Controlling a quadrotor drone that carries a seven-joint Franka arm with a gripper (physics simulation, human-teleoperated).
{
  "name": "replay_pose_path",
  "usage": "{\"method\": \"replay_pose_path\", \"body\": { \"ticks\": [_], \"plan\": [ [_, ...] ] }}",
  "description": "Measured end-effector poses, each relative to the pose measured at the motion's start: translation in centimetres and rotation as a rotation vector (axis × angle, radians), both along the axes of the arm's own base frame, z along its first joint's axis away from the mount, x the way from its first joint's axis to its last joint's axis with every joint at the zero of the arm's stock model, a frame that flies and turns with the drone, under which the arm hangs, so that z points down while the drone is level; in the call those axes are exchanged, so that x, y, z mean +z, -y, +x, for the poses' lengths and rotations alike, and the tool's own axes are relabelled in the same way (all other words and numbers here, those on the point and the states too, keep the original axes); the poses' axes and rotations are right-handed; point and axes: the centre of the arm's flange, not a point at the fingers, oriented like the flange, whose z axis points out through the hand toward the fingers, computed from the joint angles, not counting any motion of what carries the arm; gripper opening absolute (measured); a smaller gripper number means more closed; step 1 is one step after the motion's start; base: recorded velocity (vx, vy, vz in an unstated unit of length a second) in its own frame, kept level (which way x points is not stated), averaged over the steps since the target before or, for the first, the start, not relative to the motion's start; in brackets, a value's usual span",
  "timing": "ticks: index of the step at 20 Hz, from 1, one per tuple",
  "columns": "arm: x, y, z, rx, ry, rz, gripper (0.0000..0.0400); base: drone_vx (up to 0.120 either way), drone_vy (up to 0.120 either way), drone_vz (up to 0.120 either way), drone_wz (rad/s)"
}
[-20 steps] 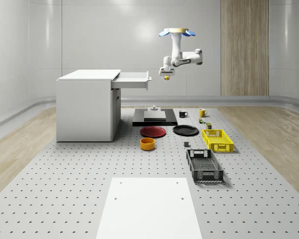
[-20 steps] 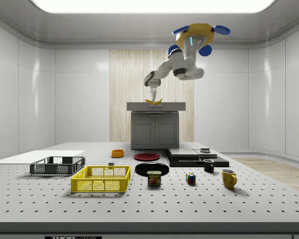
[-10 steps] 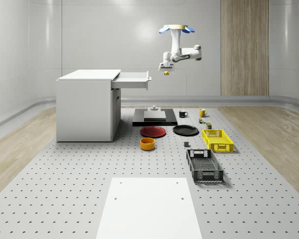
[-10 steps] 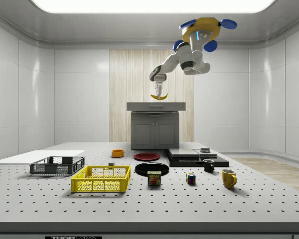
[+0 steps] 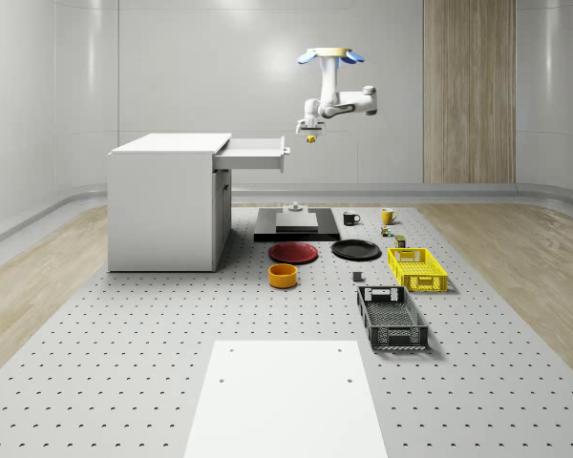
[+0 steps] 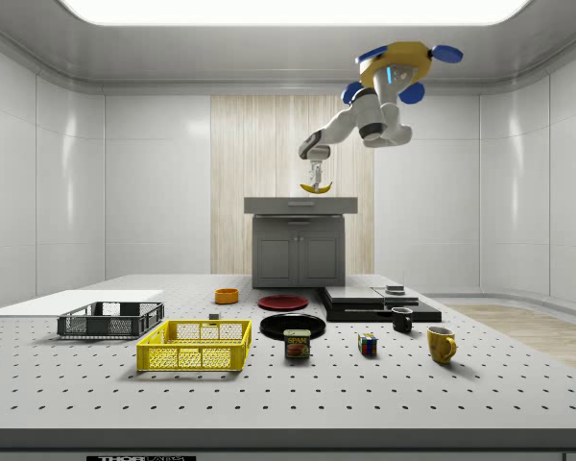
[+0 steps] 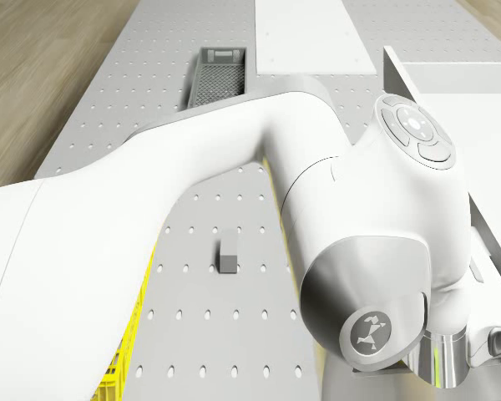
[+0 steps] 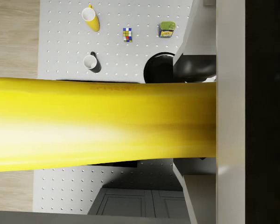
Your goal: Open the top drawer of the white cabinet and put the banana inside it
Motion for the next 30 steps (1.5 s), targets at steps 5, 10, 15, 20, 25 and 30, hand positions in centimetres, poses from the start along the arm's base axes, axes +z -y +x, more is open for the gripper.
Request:
{"method": "replay_pose_path", "body": {
  "ticks": [5, 10, 15, 20, 25, 30],
  "plan": [
    [0.00, 0.00, 0.00, 0.000, 0.000, 0.000, 0.0193, -0.120, -0.120, 0.000, 0.000],
    [0.00, 0.00, 0.00, 0.000, 0.000, 0.000, 0.0193, -0.120, -0.120, 0.000, 0.000],
    [0.00, 0.00, 0.00, 0.000, 0.000, 0.000, 0.0193, -0.120, -0.120, 0.024, 0.000],
    [0.00, 0.00, 0.00, 0.000, 0.000, 0.000, 0.0193, -0.120, -0.120, 0.048, 0.000],
    [0.00, 0.00, 0.00, 0.000, 0.000, 0.000, 0.0193, -0.120, -0.120, 0.000, 0.000],
    [0.00, 0.00, 0.00, 0.000, 0.000, 0.000, 0.0193, -0.120, -0.120, 0.000, 0.000]
  ]
}}
